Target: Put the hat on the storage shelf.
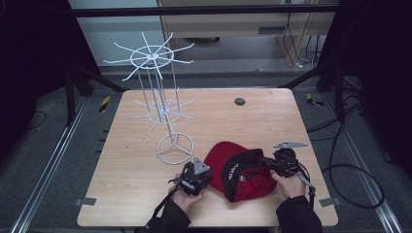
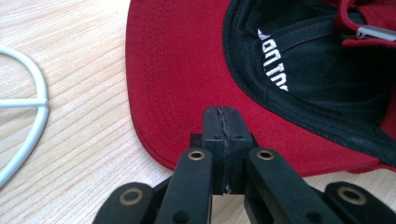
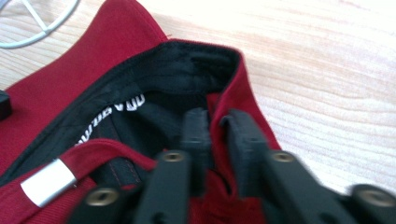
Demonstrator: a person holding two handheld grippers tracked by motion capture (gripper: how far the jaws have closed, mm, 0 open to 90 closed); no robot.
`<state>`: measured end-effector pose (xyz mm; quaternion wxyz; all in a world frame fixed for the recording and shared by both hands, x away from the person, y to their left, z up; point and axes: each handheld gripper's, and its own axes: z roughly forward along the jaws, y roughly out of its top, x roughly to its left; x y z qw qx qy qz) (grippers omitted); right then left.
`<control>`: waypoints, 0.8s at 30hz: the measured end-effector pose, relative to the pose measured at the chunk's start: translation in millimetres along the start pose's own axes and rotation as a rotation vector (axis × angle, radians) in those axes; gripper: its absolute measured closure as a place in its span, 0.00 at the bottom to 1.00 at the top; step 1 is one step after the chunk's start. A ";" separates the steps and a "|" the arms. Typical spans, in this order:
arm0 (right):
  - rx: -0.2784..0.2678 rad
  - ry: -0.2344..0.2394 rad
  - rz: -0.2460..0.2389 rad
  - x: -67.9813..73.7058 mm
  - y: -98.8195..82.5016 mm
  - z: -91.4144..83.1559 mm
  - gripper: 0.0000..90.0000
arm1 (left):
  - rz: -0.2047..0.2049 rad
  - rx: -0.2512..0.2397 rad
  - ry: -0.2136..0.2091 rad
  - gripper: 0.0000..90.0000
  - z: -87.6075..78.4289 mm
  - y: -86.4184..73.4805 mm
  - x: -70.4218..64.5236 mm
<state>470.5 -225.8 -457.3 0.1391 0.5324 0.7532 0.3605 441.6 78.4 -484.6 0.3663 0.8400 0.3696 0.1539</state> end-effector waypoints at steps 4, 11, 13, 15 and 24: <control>-0.060 0.001 -0.025 1.8 4.3 -10.7 0.97 | -0.006 0.007 0.007 1.00 3.5 -1.1 0.2; -0.170 0.046 -0.077 9.2 12.4 -29.8 0.97 | -0.015 -0.007 0.005 1.00 8.5 -1.3 1.4; -0.202 0.073 -0.098 13.8 14.7 -36.2 0.97 | -0.022 -0.012 0.004 1.00 9.8 -1.1 1.9; -0.213 0.088 -0.106 17.0 15.4 -39.4 0.97 | -0.023 -0.014 0.001 1.00 10.3 -1.1 2.1; -0.205 0.214 -0.234 48.4 2.4 -40.1 0.97 | -0.055 -0.037 0.000 1.00 13.8 -1.0 4.6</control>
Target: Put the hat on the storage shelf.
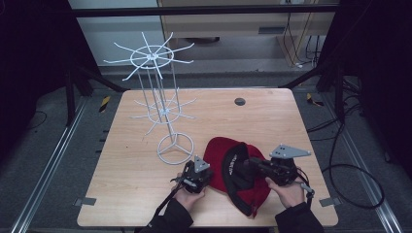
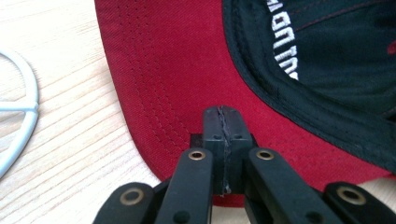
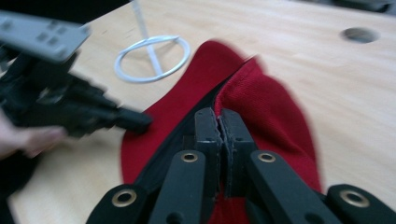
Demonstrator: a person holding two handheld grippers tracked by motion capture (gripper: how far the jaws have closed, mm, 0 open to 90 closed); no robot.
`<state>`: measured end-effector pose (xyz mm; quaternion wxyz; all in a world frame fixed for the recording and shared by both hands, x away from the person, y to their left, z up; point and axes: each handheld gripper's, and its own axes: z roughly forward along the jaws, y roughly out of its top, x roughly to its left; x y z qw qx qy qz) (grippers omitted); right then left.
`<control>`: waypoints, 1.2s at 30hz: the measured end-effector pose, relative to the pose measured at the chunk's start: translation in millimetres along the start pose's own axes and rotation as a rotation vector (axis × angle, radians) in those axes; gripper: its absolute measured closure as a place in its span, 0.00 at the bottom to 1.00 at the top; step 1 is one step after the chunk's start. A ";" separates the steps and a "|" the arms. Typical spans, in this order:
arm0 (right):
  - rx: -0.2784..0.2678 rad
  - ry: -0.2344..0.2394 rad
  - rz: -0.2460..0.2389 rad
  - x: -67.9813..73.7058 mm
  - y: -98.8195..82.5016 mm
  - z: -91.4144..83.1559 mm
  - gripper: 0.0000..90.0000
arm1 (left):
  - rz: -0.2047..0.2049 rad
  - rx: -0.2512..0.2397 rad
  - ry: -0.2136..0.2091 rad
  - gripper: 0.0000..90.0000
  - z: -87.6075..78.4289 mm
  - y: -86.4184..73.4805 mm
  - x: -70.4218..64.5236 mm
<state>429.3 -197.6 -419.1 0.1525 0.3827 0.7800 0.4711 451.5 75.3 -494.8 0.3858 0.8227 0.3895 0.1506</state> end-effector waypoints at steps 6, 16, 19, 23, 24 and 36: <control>0.032 0.027 -0.034 12.1 -15.5 8.3 0.97 | -0.016 -0.005 -0.019 1.00 0.6 0.3 1.7; 0.055 0.029 -0.026 11.0 -29.6 8.7 0.97 | -0.063 -0.040 -0.099 0.92 -2.2 11.9 3.4; 0.054 0.025 -0.030 10.8 -30.8 8.7 0.97 | -0.068 -0.076 -0.131 0.88 -7.5 23.0 2.9; 0.054 0.021 -0.036 11.1 -31.9 8.9 0.96 | -0.058 -0.109 -0.150 0.85 -13.1 40.5 -2.1; 0.056 0.021 -0.035 11.2 -32.2 9.0 0.96 | -0.056 -0.117 -0.154 0.84 -13.7 44.5 -3.7; 0.061 0.028 -0.051 11.9 -34.2 11.9 0.96 | -0.036 -0.131 -0.230 0.71 3.2 78.3 -30.1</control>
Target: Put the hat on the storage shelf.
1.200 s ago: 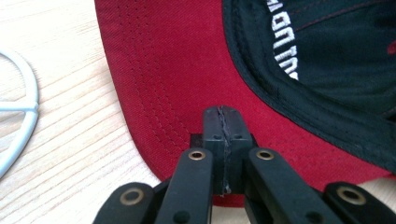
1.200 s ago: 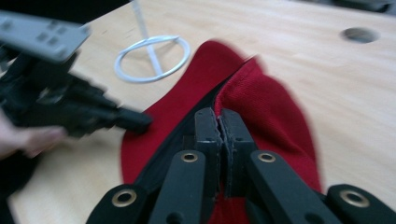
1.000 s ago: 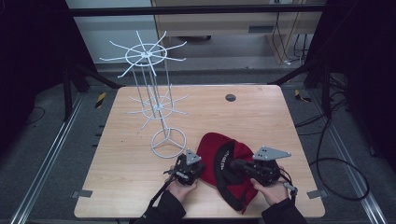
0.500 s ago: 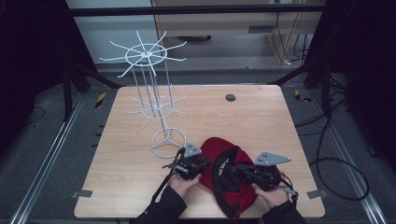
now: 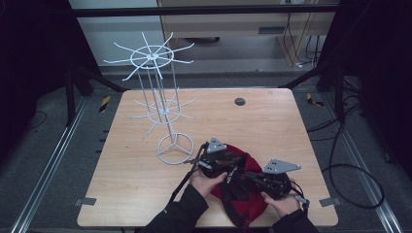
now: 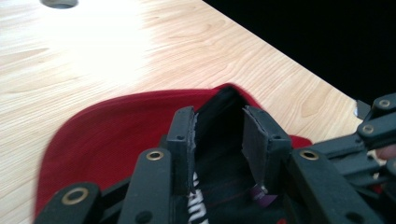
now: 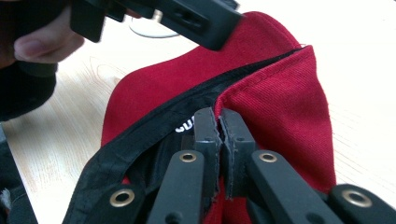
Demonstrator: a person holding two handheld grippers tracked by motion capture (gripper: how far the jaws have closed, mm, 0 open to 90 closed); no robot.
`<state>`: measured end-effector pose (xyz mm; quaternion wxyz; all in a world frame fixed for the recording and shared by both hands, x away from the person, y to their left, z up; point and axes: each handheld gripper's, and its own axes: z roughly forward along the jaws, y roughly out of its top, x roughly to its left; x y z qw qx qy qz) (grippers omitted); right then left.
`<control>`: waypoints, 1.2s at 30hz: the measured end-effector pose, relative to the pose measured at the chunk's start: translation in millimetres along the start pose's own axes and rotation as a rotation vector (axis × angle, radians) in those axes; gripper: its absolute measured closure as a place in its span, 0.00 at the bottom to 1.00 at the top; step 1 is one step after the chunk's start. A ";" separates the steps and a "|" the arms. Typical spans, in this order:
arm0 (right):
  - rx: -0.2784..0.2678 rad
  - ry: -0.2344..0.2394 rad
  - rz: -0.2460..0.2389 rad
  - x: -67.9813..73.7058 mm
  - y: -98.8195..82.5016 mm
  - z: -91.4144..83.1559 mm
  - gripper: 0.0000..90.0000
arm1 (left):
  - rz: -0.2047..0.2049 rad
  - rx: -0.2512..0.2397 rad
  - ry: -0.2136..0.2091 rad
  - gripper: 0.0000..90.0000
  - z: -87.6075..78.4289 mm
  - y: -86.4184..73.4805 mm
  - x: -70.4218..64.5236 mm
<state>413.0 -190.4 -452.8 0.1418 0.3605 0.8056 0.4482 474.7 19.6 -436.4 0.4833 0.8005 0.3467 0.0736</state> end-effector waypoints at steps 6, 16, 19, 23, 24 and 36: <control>0.006 0.002 -0.004 0.2 -0.5 0.7 0.96 | -0.004 0.010 -0.024 0.68 14.4 4.8 -5.8; 0.012 0.016 -0.032 3.3 -0.1 2.5 0.96 | -0.024 0.046 -0.036 0.69 23.7 7.4 -10.4; 0.004 0.022 -0.047 4.9 0.9 2.4 0.96 | -0.030 0.078 -0.022 0.73 27.7 5.2 -10.3; 0.008 0.022 -0.049 4.9 0.5 2.9 0.96 | -0.048 0.100 -0.036 0.81 30.3 3.8 -9.1; 0.009 0.023 -0.048 4.6 0.2 3.2 0.96 | -0.051 0.104 -0.039 0.85 30.3 3.9 -9.0; -0.034 0.062 0.002 3.6 2.6 -4.2 0.73 | -0.054 0.071 -0.033 0.98 21.4 8.7 -6.5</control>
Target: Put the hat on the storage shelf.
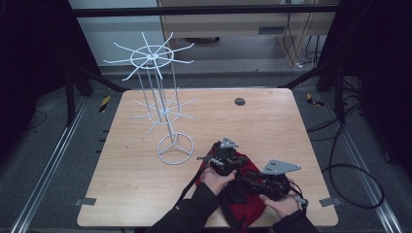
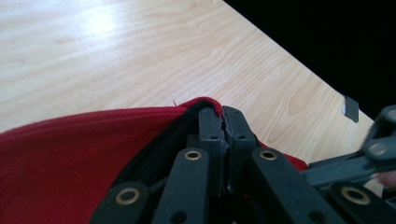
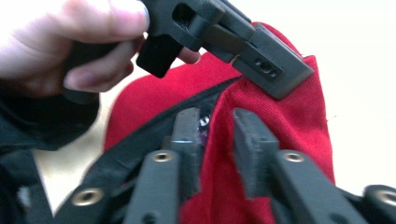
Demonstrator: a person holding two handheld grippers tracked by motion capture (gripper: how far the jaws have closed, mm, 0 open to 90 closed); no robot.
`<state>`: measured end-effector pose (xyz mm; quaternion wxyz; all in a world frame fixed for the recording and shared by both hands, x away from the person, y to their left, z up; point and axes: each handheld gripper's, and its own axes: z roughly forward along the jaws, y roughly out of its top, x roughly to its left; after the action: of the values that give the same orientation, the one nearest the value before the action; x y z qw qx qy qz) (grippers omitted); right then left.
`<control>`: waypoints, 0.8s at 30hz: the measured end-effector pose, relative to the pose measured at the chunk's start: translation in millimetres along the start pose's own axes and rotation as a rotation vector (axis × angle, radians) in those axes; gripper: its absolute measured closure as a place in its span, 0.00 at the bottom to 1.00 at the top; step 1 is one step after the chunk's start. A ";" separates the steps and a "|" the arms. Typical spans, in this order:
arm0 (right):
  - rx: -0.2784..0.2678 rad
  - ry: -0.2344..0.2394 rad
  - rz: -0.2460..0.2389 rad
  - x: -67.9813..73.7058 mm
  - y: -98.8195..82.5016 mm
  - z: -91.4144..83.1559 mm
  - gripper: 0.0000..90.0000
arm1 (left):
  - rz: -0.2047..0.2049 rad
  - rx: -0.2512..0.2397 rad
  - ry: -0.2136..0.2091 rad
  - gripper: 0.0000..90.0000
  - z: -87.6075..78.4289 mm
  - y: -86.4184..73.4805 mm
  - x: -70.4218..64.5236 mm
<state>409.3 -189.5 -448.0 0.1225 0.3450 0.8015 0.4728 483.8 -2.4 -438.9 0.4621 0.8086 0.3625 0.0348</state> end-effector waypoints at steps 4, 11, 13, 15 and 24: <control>-0.098 -0.006 0.034 -5.8 4.5 -20.7 0.61 | 0.000 -0.024 0.012 0.98 -7.0 3.4 2.7; -0.122 -0.098 0.094 -25.4 -1.8 -36.1 0.54 | 0.012 -0.071 0.026 0.98 -24.0 13.4 6.5; -0.088 -0.119 0.105 -29.6 -6.8 -31.5 0.51 | 0.015 -0.089 0.024 0.98 -28.9 16.3 4.4; -0.063 -0.133 0.108 -32.9 -10.9 -26.0 0.48 | 0.027 -0.103 0.024 0.98 -34.2 19.5 3.1; -0.009 -0.072 0.129 -37.8 -14.2 -14.4 0.73 | 0.050 -0.146 0.020 0.98 -48.1 29.5 -3.0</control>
<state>423.2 -229.0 -457.4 0.1221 0.4120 0.7705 0.4708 479.1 21.3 -387.8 0.5154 0.7811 0.3432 0.0809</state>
